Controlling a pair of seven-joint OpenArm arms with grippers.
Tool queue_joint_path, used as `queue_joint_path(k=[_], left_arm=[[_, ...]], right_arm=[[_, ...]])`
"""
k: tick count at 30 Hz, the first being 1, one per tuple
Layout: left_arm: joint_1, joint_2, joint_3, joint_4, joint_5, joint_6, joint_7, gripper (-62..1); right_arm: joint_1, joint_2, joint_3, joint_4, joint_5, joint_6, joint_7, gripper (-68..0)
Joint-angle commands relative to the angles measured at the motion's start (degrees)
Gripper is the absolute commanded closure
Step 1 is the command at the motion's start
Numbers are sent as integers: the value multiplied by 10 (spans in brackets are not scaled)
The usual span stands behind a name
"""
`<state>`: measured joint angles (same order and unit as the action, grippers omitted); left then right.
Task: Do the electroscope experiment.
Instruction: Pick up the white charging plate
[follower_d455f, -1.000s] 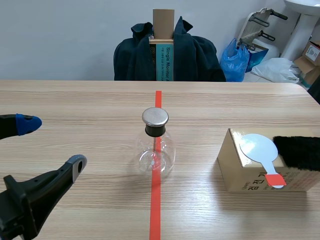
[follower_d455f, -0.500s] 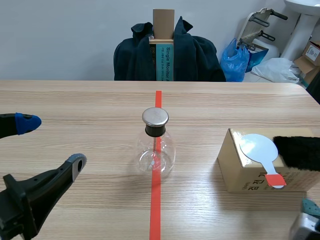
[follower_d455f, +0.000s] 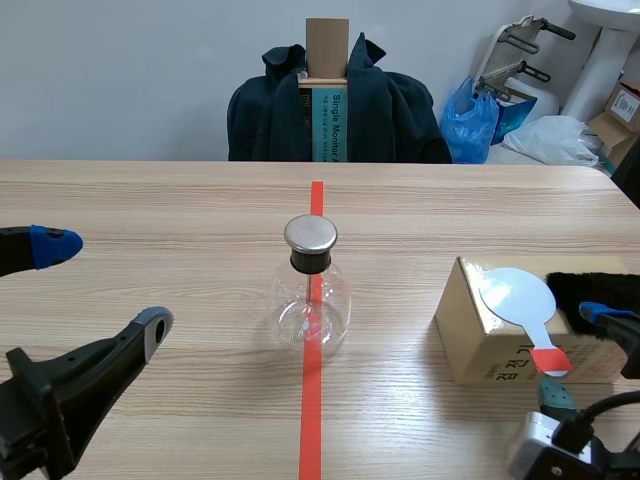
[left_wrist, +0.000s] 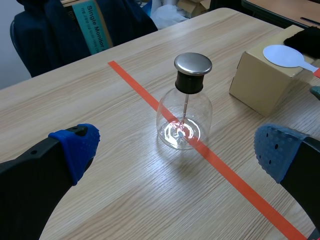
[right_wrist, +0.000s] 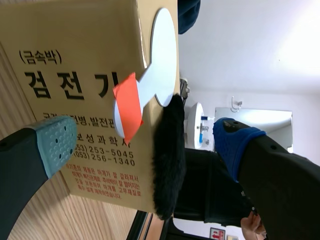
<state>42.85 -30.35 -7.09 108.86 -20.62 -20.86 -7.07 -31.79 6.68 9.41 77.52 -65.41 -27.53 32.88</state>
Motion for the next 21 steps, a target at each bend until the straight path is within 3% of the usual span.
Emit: queue_joint_path(k=[1,8,13,21], left_arm=[[-2,-2,0,13,-6,1,-8,-623],[-2,-2,0,13,-6,1,-8,-623],[-2,-2,0,13,-6,1,-8,-623],[-2,-2,0,13,-6,1,-8,-623]], right_arm=[[-1,6,-1,13,2,-12,-2,-552],[-1,6,-13,13,-23,-18,1,-551],[-1,6,-14,13,-24,-46,18,-551],[-1,6,-20,13,-28,-59,26,-551]])
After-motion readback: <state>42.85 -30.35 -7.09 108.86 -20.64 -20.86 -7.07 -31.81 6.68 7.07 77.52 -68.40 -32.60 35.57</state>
